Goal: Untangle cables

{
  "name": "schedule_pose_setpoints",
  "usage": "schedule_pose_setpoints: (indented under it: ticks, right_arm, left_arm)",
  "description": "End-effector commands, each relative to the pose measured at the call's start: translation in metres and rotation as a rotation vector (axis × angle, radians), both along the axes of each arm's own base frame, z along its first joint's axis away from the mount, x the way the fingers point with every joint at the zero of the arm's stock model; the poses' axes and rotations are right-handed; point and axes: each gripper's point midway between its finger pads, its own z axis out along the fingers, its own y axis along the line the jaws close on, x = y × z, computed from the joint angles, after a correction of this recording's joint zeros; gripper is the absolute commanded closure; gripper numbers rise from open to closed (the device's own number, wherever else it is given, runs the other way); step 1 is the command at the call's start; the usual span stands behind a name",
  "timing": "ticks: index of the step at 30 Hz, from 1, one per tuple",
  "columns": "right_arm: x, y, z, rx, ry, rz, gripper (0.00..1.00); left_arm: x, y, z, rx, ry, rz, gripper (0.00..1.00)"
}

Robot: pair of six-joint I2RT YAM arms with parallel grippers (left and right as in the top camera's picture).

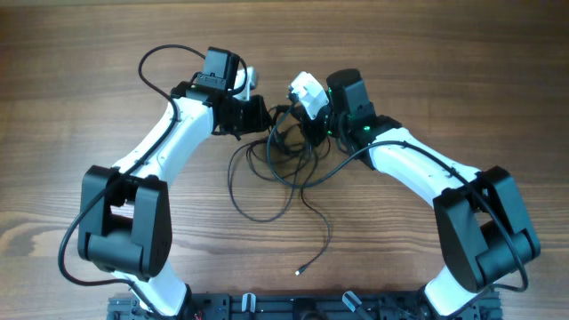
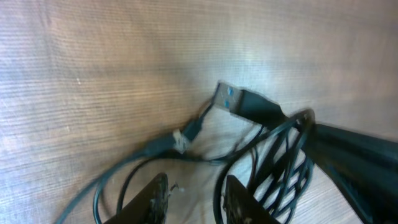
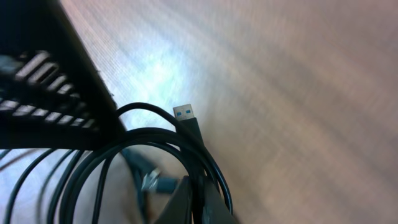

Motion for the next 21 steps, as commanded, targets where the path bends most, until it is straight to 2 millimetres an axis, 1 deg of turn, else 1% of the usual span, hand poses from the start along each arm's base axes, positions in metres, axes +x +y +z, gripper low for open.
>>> schedule_pose_setpoints:
  ticks: [1, 3, 4, 5, 6, 7, 9, 11, 13, 15, 18, 20, 21]
  right_arm:
    - [-0.011, 0.003, 0.003, 0.136, 0.208, -0.156, 0.96]
    - [-0.017, 0.000, -0.004, 0.168, 0.319, -0.239, 0.96]
    - [-0.032, 0.000, -0.011, 0.216, 0.480, -0.315, 0.96]
    - [-0.038, 0.002, -0.013, 0.232, 0.535, -0.327, 0.96]
    - [-0.044, 0.003, -0.015, 0.242, 0.582, -0.338, 0.96]
    - [-0.049, 0.002, -0.018, 0.245, 0.627, -0.362, 0.96]
    - [-0.054, -0.001, -0.021, 0.244, 0.677, -0.402, 0.96]
    - [-0.054, 0.001, -0.020, 0.248, 0.679, -0.392, 0.96]
    - [-0.052, 0.005, -0.016, 0.270, 0.665, -0.368, 0.96]
    - [-0.045, 0.008, -0.010, 0.293, 0.630, -0.359, 0.96]
    - [-0.019, 0.003, -0.003, 0.304, 0.499, -0.413, 0.96]
    - [-0.008, -0.002, -0.001, 0.300, 0.446, -0.450, 0.96]
    - [-0.001, -0.009, -0.002, 0.285, 0.410, -0.491, 0.96]
  left_arm:
    - [-0.017, -0.005, 0.005, -0.021, -0.017, -0.169, 0.68]
    - [-0.024, -0.005, 0.005, -0.038, -0.006, -0.212, 0.67]
    - [-0.032, -0.008, 0.011, -0.111, -0.001, -0.277, 0.63]
    - [-0.034, -0.009, 0.014, -0.138, -0.002, -0.292, 0.57]
    - [-0.034, -0.009, 0.017, -0.161, -0.003, -0.295, 0.51]
    - [-0.033, -0.006, 0.018, -0.177, -0.003, -0.287, 0.48]
    - [-0.029, 0.001, 0.019, -0.187, -0.004, -0.264, 0.45]
    - [-0.027, 0.004, 0.019, -0.187, -0.004, -0.255, 0.44]
    - [-0.027, 0.002, 0.019, -0.187, -0.009, -0.261, 0.45]
    - [-0.026, -0.004, 0.018, -0.180, -0.028, -0.280, 0.51]
    - [-0.019, -0.015, 0.012, -0.156, -0.062, -0.292, 0.52]
    - [-0.014, -0.018, 0.004, -0.125, -0.066, -0.277, 0.52]
    - [-0.012, -0.019, -0.003, -0.103, -0.062, -0.267, 0.52]
